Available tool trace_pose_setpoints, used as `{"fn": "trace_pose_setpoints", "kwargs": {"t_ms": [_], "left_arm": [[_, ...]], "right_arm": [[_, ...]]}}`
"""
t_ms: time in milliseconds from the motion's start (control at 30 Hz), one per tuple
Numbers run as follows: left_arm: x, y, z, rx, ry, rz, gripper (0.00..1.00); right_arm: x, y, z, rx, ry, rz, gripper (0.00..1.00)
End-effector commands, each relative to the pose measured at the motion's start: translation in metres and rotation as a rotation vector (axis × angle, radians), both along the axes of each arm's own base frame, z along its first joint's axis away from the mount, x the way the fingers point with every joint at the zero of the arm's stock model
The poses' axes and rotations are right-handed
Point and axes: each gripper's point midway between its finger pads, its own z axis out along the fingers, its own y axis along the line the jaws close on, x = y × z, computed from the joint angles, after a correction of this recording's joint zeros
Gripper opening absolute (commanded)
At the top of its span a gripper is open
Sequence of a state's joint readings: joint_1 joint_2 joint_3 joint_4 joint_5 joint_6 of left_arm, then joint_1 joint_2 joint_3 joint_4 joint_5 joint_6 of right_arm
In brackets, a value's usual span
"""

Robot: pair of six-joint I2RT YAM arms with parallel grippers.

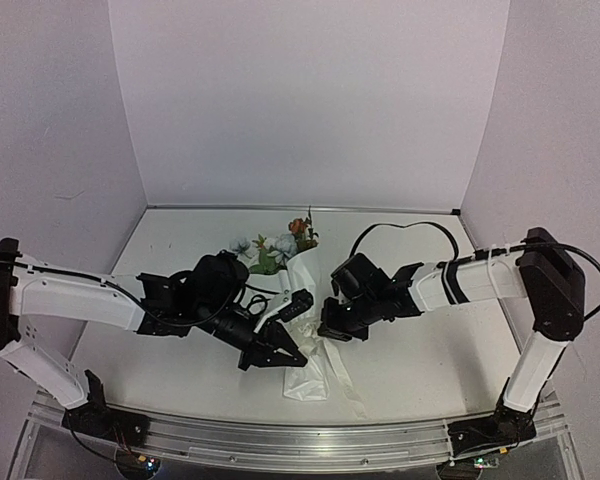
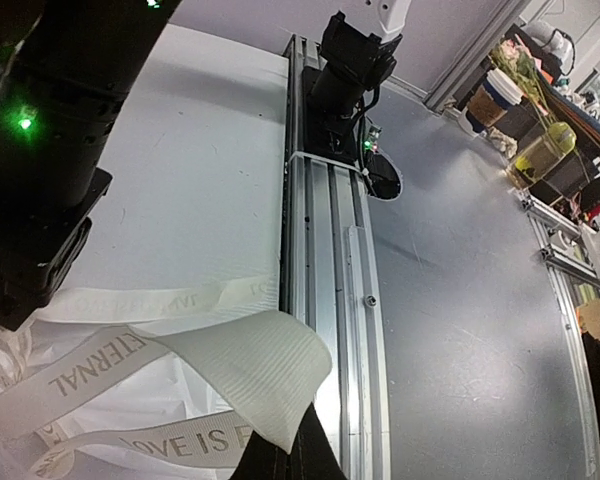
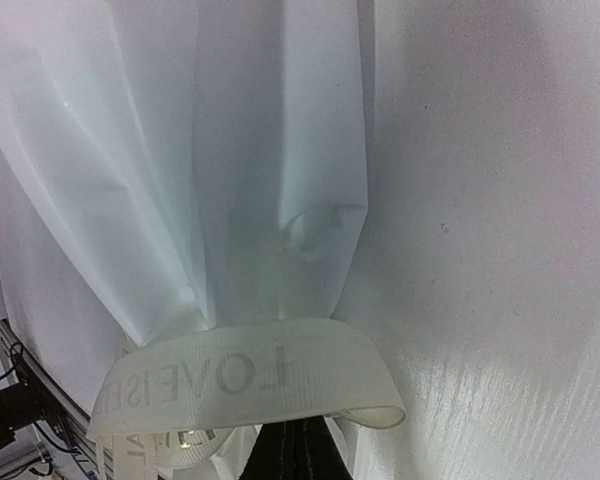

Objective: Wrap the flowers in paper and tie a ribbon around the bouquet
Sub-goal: Cross the half-tied ribbon at the center of the board.

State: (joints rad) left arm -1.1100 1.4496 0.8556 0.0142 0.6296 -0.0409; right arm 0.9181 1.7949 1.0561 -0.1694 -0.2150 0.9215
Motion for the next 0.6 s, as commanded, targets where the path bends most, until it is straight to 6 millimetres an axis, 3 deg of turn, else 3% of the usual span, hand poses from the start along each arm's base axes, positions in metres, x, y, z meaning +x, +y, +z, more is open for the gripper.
{"fn": "trace_pose_setpoints", "kwargs": {"t_ms": [0, 167, 567], "left_arm": [[0.008, -0.019, 0.015, -0.017, -0.105, -0.019, 0.0], [0.023, -0.025, 0.028, -0.037, -0.172, 0.034, 0.0], [0.015, -0.047, 0.031, -0.075, -0.179, -0.076, 0.0]], "right_arm": [[0.007, 0.001, 0.003, 0.043, -0.005, -0.034, 0.0], [-0.002, 0.0, 0.017, 0.085, 0.002, -0.01, 0.0], [0.004, 0.006, 0.014, 0.088, -0.006, 0.001, 0.0]]}}
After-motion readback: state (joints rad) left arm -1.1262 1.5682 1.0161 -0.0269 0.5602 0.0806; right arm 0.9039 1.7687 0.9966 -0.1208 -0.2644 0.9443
